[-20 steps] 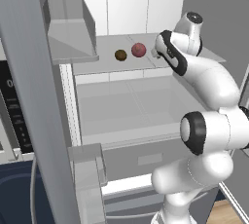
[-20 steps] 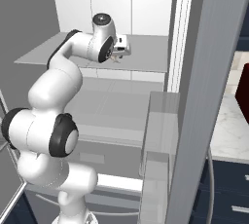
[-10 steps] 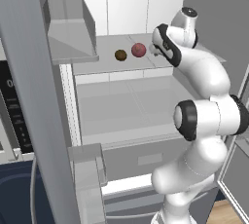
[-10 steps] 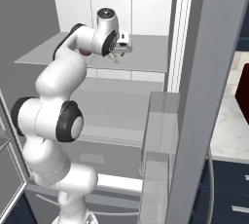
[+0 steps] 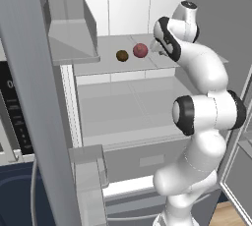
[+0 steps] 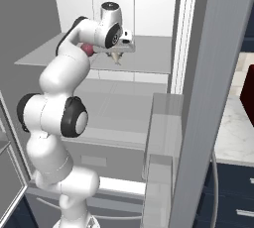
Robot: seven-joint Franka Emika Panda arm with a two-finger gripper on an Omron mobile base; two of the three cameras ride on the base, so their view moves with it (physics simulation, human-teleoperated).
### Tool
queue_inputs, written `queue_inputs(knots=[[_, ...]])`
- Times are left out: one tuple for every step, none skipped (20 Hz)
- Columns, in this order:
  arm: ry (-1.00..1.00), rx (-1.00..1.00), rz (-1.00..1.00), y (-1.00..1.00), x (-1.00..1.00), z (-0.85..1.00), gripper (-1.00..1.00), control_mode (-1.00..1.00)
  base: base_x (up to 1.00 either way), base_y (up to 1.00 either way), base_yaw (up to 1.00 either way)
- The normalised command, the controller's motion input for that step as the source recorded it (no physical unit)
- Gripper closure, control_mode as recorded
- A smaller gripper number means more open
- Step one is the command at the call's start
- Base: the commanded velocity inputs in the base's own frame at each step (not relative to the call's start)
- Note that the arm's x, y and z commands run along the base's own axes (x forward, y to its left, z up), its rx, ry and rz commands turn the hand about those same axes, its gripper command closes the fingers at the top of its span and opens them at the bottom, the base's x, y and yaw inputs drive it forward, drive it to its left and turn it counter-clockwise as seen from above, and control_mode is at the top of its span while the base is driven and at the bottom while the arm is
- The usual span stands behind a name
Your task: Open the fridge, remove the kiwi, onion, and fish, and place them on any counter.
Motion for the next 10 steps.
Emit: queue_inputs(knots=[[0.00, 0.00, 0.00, 0.00, 0.00, 0.00, 1.00, -1.00, 0.00, 0.00, 0.00], [0.00, 0.00, 0.00, 0.00, 0.00, 0.00, 1.00, -1.00, 0.00, 0.00, 0.00], [0.00, 0.00, 0.00, 0.00, 0.00, 0.00, 1.00, -1.00, 0.00, 0.00, 0.00], [0.00, 0.00, 0.00, 0.00, 0.00, 0.00, 1.00, -1.00, 0.00, 0.00, 0.00], [0.00, 0.00, 0.00, 0.00, 0.00, -0.08, 1.00, -1.00, 0.00, 0.00, 0.00], [0.00, -0.02, 0.00, 0.00, -0.53, -0.17, 1.00, -1.00, 0.00, 0.00, 0.00], [-0.14, -0.04, 0.00, 0.03, -0.66, -0.16, 1.00, -1.00, 0.00, 0.00, 0.00], [-0.13, 0.00, 0.00, 0.00, -0.64, -0.09, 1.00, -1.00, 0.00, 0.00, 0.00], [-0.21, 0.00, 0.00, 0.00, -0.77, -0.02, 1.00, -1.00, 0.00, 0.00, 0.00], [-0.19, 0.00, -0.03, 0.00, -1.00, 0.00, 1.00, -1.00, 0.00, 0.00, 0.00]])
